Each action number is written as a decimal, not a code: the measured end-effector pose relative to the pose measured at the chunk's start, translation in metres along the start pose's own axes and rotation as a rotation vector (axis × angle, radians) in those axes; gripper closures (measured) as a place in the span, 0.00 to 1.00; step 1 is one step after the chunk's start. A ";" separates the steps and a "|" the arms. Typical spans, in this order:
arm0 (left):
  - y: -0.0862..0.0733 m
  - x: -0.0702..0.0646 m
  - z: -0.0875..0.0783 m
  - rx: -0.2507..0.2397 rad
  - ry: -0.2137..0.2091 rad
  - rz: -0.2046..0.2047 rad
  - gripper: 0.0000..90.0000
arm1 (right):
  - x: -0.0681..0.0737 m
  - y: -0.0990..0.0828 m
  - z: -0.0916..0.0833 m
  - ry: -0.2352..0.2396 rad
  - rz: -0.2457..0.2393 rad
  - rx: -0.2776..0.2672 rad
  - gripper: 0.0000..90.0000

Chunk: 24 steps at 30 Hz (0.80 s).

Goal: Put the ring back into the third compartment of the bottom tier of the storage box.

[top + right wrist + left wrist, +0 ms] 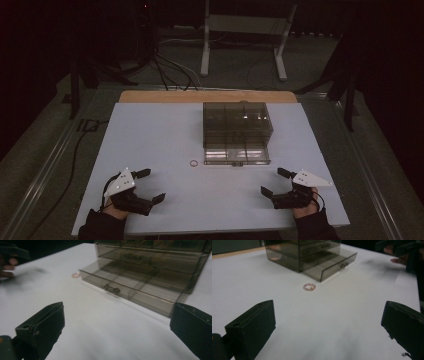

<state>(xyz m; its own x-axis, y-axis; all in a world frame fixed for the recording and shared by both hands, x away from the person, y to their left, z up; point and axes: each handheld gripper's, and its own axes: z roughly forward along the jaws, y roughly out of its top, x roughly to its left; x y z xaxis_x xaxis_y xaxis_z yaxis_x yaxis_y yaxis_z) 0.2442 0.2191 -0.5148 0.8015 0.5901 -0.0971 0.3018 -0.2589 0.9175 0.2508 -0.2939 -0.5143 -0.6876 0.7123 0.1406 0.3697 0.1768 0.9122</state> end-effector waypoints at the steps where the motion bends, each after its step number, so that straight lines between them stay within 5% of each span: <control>1: 0.000 0.000 0.000 0.000 0.000 0.000 0.00 | 0.000 0.000 0.000 0.000 0.000 0.000 0.00; 13: 0.001 -0.004 0.004 0.041 -0.002 0.029 0.00 | 0.001 -0.002 0.001 0.040 0.002 0.065 0.00; 24: 0.003 -0.005 0.001 0.066 -0.040 0.024 0.00 | 0.005 0.002 0.000 0.047 -0.026 0.060 0.00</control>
<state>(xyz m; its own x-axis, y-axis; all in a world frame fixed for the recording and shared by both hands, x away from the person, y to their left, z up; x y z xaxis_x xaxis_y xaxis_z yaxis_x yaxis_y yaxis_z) 0.2415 0.2143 -0.5122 0.8282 0.5528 -0.0919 0.3150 -0.3235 0.8923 0.2484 -0.2898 -0.5113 -0.7256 0.6745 0.1365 0.3872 0.2362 0.8913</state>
